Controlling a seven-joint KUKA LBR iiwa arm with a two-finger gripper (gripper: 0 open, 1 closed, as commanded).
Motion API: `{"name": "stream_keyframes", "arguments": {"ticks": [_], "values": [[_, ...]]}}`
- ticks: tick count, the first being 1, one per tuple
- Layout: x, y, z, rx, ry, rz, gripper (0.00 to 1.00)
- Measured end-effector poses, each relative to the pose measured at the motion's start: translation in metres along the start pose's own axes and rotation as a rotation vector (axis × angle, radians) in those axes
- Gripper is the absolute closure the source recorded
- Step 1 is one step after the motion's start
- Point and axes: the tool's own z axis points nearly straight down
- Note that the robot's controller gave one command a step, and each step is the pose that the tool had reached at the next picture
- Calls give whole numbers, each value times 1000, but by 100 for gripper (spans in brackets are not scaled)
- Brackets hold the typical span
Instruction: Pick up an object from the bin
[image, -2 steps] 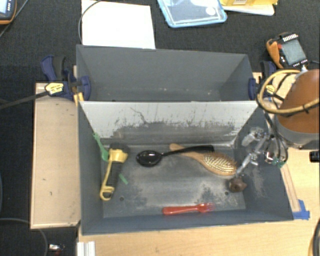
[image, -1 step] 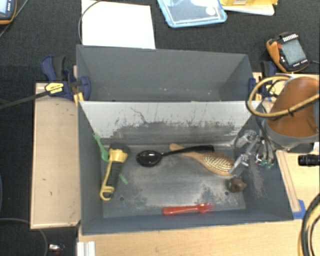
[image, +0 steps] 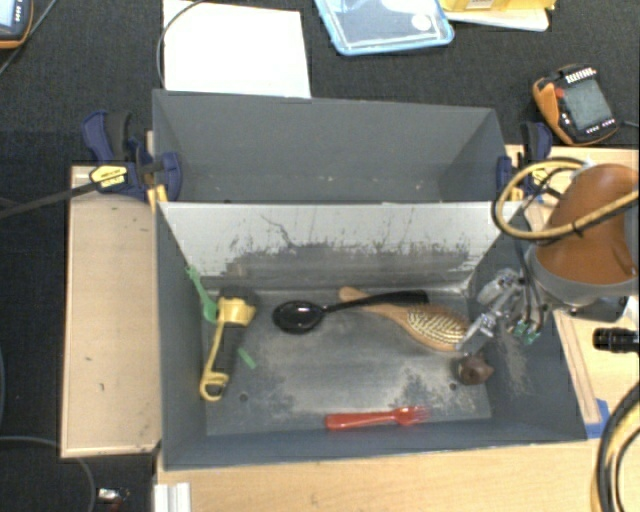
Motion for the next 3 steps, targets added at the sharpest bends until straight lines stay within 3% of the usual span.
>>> {"name": "stream_keyframes", "arguments": {"ticks": [1,2,3], "values": [[-14,17,68,-2,-7,-48,100],[-14,17,68,-2,-7,-48,100],[-52,24,69,-10,14,167,100]]}}
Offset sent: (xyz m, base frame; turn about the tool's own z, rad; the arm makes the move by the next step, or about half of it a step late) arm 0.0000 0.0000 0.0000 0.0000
